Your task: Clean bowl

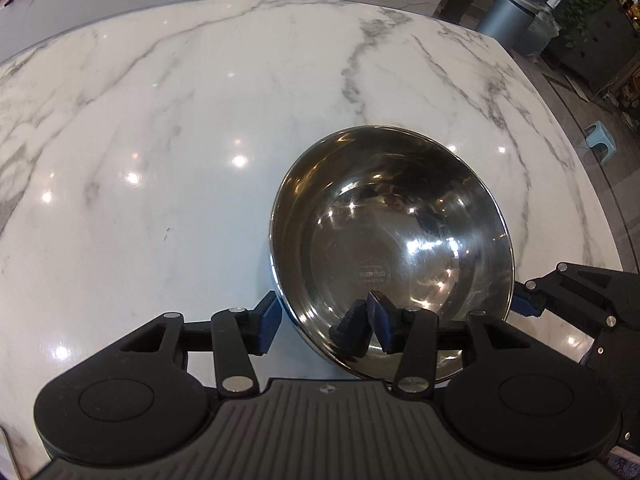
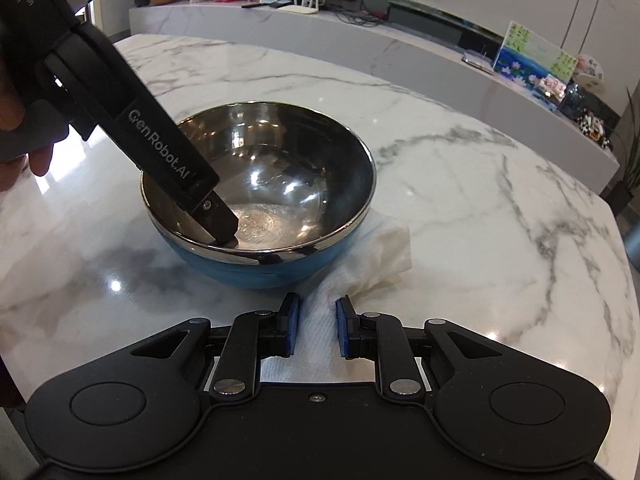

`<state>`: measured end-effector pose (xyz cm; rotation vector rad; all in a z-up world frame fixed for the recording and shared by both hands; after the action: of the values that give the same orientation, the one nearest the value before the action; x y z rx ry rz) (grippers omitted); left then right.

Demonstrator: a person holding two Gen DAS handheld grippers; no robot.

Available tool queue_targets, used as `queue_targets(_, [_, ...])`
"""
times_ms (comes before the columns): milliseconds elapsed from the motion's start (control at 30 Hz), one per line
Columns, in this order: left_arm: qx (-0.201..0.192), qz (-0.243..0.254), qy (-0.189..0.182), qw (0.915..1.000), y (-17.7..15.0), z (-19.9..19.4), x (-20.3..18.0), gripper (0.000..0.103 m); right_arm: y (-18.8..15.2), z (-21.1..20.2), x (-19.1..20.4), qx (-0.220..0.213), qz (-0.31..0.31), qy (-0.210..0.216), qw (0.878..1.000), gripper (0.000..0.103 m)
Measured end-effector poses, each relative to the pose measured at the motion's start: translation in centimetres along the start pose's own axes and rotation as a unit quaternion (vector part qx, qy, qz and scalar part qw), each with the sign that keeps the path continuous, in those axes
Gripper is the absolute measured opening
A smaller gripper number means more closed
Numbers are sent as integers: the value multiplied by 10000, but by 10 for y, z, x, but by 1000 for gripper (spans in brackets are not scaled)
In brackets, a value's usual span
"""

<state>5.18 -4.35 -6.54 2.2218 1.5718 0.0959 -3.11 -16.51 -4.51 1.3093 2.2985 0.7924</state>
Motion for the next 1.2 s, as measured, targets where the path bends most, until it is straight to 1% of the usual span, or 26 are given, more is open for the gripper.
queue_targets(100, [-35,33,11,10000,1,0,0,41,3,-4,-5,-115,62,-98,9999,17])
queue_targets(200, [-134,89,66,9998,4,0,1,36,8,-10,-12,-288,145,-215,9992,17])
queue_targets(267, [-228,128,150,9995,7,-1,2,30,11,-15,-16,-439,191,-298,9984,17])
queue_targets(333, [-318,189,270,9989,10,-3,2,27,14,-20,-20,-562,230,-343,9976,17])
queue_targets(400, [-373,237,358,9984,11,-3,1,27,16,-23,-23,-643,261,-357,9969,17])
queue_targets(500, [-433,296,441,9977,12,-2,-2,27,15,-21,-21,-595,215,-339,9974,17])
queue_targets(800, [-493,214,428,9976,14,-1,0,27,1,-4,-3,-128,-56,-137,9998,17])
queue_targets(833, [-462,141,382,9981,13,-1,1,27,0,-2,-1,-79,-88,-107,9999,17])
queue_targets(900, [-358,-71,244,9990,11,0,3,32,-2,0,1,-20,-124,-85,9999,17])
queue_targets(967, [-208,-295,77,9993,8,3,5,44,-3,1,1,3,-128,-81,9999,17])
queue_targets(1067, [-78,-477,-113,9988,4,5,6,45,-3,2,0,20,-118,-91,9999,17])
queue_targets(1200, [-68,-424,-122,9990,3,5,4,45,0,-3,-2,-87,-98,-169,9998,17])
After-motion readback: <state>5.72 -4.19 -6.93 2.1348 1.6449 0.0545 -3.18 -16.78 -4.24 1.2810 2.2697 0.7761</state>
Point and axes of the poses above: each gripper's, at about its wrist camera, not at the fingertips, and z roughly the way its jaws point, x to its left, y to its top, the point moved 6 cm from there along z, roughly the way its jaws point, and after that the axes turned 7 degrees about z, right-handed, at the moved point
